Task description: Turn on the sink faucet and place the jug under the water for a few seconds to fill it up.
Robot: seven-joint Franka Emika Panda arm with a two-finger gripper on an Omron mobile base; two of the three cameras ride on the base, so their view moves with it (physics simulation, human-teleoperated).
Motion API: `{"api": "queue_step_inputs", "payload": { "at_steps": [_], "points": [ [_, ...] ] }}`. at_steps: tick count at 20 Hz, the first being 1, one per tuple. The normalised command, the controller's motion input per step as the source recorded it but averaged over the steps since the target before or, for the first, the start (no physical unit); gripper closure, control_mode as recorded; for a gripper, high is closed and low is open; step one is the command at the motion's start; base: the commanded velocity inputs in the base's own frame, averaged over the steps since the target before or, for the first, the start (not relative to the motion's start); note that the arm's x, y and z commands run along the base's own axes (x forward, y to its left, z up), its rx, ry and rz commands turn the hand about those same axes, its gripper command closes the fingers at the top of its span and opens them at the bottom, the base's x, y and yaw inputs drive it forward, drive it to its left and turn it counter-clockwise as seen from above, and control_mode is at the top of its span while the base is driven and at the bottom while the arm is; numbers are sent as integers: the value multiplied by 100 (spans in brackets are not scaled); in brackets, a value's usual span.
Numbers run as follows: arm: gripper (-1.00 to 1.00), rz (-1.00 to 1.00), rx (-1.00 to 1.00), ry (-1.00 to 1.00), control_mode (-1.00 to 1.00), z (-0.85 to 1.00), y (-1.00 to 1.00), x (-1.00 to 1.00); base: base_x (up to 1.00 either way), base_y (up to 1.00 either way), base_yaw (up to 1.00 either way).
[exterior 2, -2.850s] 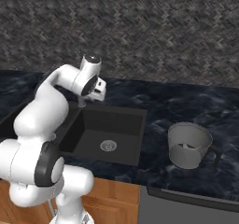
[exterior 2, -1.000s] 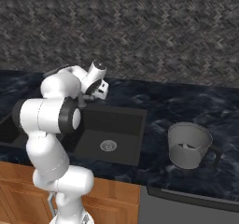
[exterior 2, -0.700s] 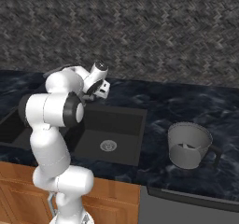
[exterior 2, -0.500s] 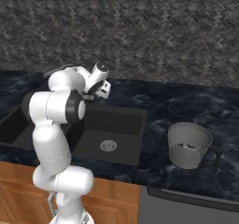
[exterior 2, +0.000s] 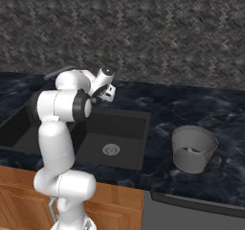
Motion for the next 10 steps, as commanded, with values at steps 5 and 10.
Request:
{"api": "queue_step_inputs", "payload": {
  "at_steps": [5, 10],
  "points": [
    [-100, 0, 0, -2, -100, -7, 10, 20, 0, 0, 0],
    [-100, 0, 0, -4, -100, -17, 18, 14, 0, 0, 0]
  ]
}}
